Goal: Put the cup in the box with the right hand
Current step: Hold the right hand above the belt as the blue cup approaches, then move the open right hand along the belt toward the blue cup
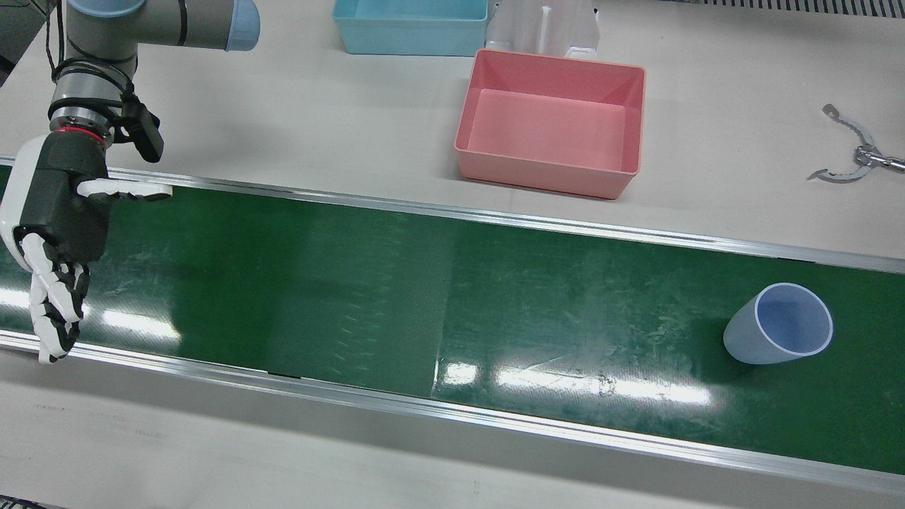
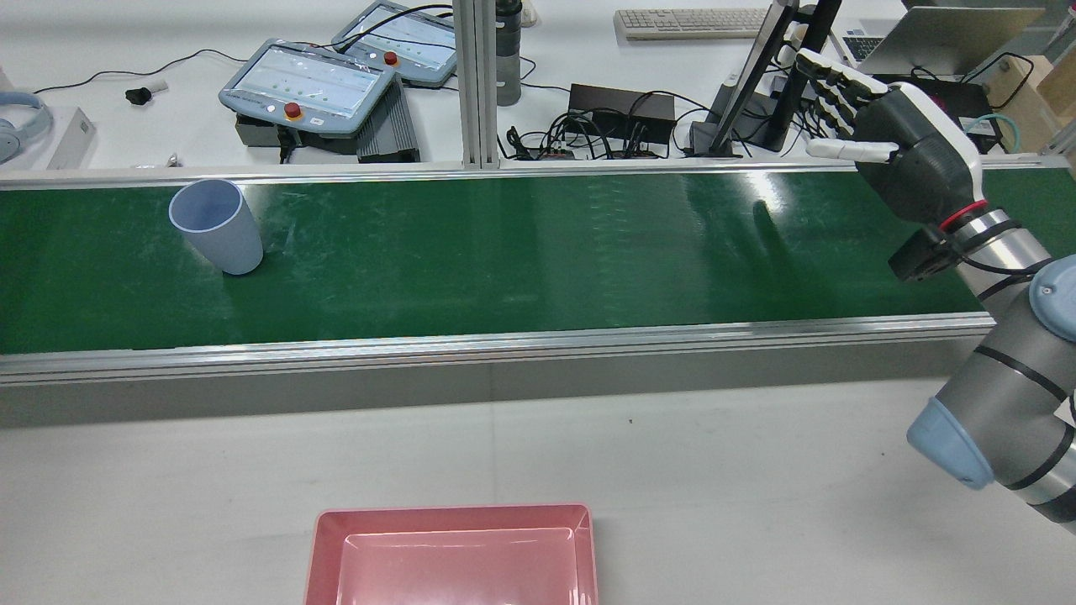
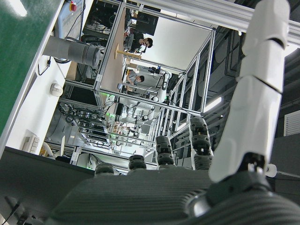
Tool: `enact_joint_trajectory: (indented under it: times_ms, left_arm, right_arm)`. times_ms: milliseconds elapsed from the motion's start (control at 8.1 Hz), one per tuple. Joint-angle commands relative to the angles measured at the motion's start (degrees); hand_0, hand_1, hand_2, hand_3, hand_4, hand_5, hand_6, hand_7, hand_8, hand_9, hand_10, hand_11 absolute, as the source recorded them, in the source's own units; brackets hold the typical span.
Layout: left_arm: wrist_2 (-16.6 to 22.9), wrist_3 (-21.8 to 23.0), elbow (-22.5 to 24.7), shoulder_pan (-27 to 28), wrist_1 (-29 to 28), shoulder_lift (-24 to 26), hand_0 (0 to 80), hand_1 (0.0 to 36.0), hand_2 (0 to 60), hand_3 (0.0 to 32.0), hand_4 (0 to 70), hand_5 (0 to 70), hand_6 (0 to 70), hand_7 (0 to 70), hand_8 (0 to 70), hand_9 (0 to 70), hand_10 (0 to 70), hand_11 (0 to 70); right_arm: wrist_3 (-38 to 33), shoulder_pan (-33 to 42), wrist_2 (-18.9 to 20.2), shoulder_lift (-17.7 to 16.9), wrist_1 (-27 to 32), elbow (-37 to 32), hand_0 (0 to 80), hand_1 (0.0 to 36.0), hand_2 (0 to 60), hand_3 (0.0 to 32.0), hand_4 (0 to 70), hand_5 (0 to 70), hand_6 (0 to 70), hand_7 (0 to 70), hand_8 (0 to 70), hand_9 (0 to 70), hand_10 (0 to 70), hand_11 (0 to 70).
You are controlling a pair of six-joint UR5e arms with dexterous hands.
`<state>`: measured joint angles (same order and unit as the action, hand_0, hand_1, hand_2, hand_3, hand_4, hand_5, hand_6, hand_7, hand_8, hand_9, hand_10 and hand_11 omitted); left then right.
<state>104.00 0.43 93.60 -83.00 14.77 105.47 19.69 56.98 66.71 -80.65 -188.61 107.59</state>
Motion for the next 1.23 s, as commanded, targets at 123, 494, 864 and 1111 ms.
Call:
enact_joint_trajectory:
  times_ms: [123,494,864,1111]
  left_arm:
    - [0.0,-0.1,0.0,-0.1,0.0,-0.1,0.0,0.0,0.0,0.0,0.0,0.0,0.0,0.0,0.0,0.0,0.0,0.0]
    - [0.0,0.0,0.0,0.0,0.0,0.0,0.0,0.0,0.0,0.0,0.0,0.0,0.0,0.0,0.0,0.0,0.0,0.0]
    - [0.0,-0.1,0.0,-0.1,0.0,0.0,0.0,0.0,0.0,0.0,0.0,0.0,0.0,0.0,0.0,0.0,0.0,0.0]
    - [0.0,0.0,0.0,-0.1,-0.1,0.0,0.0,0.0,0.0,0.0,0.0,0.0,0.0,0.0,0.0,0.0,0.0,0.0]
  right_arm:
    - [0.0,-0.2,0.0,0.0,0.0,0.0,50.7,21.3,6.6,0.0,0.0,5.7,5.4,19.2,1.5,6.5,0.0,0.0]
    - [0.2,-1.0,-0.1,0.5,-1.5,-0.2,50.7,21.3,6.7,0.0,0.0,5.7,5.5,19.6,1.6,6.7,0.0,0.0]
    - [0.7,-2.8,-1.3,1.5,-3.0,-0.3,52.1,21.3,1.0,0.0,0.0,5.7,3.2,7.3,0.0,1.6,0.0,0.0]
    - [1.2,-3.4,-1.4,2.4,-3.1,-0.3,51.8,20.9,0.1,0.0,0.0,5.7,2.8,5.2,0.0,1.3,0.0,0.0]
